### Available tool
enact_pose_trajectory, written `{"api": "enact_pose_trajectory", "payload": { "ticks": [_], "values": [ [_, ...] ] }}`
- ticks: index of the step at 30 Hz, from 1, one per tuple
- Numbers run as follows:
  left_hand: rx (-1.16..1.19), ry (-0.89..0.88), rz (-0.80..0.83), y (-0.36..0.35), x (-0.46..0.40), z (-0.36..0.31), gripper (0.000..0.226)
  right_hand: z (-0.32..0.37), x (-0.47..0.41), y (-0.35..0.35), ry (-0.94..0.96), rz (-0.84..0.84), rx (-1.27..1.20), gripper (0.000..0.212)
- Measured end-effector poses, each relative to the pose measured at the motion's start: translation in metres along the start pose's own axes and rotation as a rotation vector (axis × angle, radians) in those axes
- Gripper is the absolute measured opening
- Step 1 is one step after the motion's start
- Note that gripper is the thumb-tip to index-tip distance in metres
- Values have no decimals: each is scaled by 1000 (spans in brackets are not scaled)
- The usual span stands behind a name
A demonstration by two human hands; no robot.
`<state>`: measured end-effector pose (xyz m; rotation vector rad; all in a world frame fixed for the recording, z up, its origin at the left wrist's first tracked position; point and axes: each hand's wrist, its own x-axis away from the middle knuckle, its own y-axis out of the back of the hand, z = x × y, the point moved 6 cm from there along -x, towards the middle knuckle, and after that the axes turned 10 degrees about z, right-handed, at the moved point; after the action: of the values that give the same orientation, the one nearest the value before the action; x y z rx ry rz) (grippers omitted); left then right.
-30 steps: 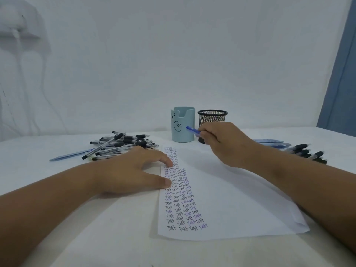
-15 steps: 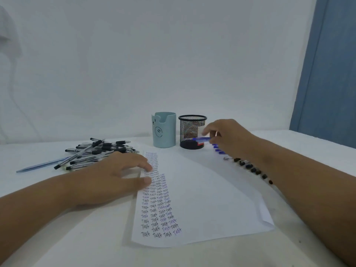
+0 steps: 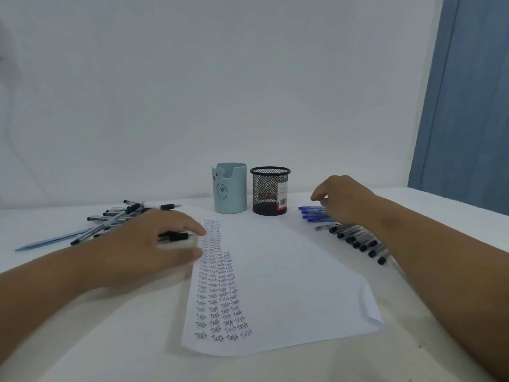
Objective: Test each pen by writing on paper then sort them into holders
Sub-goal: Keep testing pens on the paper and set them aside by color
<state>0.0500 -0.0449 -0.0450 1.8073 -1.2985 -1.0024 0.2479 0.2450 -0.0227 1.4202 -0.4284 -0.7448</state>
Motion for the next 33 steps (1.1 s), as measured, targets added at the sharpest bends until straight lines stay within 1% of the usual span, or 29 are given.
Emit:
{"api": "enact_pose_trajectory", "payload": {
  "ticks": [2,3,5,7,9,12,14,18,20,23,24,27,31,33],
  "values": [
    [4,22,-87,15,-1,4,16,21,5,3,90,-43,-47,35],
    [-12,45,-120,22,0,10,16,36,11,4,144,-64,-87,30],
    [-73,101,-153,36,4,26,26,72,24,1,299,-88,-138,22],
    [-122,137,-159,47,9,41,32,110,39,-7,450,-33,-151,17],
    [-136,179,-142,55,15,53,30,138,52,-16,544,39,-136,17],
    [-189,257,-70,58,18,65,25,160,63,-27,629,98,-107,19],
    [-200,261,-53,56,17,69,20,164,67,-34,669,119,-112,18],
    [-254,233,-73,53,12,72,15,160,64,-38,703,95,-144,16],
    [-239,218,-107,54,12,70,14,159,62,-40,708,93,-148,15],
    [-174,166,-209,59,12,61,12,158,60,-40,706,101,-162,14],
    [-119,146,-260,62,13,57,10,158,60,-40,708,104,-164,14],
    [201,110,-412,69,16,45,11,157,60,-38,702,123,-169,14],
    [502,83,-428,60,16,29,5,153,60,-35,689,142,-193,14],
    [608,97,-425,52,13,29,8,152,60,-35,684,150,-207,14]
  ]
}}
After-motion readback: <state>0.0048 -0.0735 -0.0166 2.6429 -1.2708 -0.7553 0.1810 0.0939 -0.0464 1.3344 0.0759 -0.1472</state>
